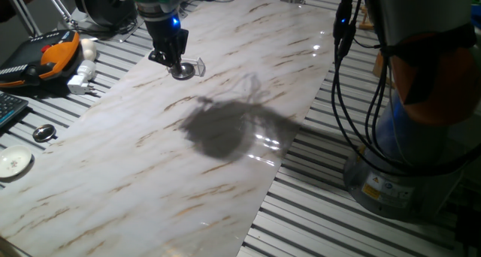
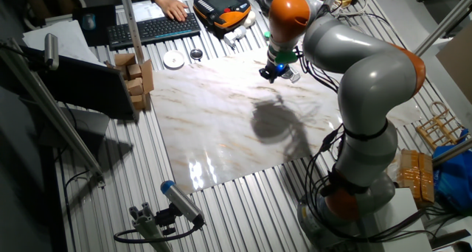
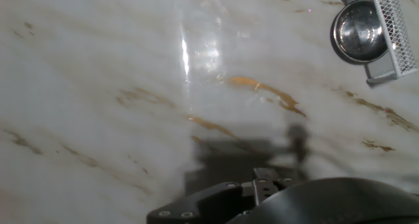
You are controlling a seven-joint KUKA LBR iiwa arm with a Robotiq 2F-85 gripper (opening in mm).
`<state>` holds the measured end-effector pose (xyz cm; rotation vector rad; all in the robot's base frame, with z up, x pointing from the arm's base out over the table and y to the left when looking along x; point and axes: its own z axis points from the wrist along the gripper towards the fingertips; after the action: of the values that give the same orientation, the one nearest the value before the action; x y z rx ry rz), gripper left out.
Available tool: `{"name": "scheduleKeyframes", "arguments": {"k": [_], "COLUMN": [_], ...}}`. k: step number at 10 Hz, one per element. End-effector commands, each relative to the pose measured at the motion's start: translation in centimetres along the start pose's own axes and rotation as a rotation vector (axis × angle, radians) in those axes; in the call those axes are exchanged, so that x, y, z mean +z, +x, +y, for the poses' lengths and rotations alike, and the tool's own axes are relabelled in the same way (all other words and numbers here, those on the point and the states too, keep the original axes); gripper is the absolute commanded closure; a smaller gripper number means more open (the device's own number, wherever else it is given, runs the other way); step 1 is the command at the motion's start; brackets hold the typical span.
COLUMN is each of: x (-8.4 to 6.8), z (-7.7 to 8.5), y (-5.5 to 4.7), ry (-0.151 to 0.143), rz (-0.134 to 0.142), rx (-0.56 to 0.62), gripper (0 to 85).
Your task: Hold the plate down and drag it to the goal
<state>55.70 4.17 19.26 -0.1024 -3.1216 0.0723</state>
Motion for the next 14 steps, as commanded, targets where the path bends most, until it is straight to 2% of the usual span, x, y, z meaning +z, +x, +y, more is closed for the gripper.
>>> {"name": "scheduleKeyframes", "arguments": {"k": [1, 4, 12, 14], "x": [-0.09, -0.18, -0.54, -0.61], "z": [-0.05, 0.02, 0.26, 0.27], "y": [-0.02, 0.0, 0.13, 0.24], "ry": [-0.002, -0.019, -0.022, -0.053], "rz": [0.004, 0.014, 0.013, 0.011], "rx": [0.002, 0.007, 0.01, 0.019], "gripper": [85.0, 85.0, 85.0, 85.0]}}
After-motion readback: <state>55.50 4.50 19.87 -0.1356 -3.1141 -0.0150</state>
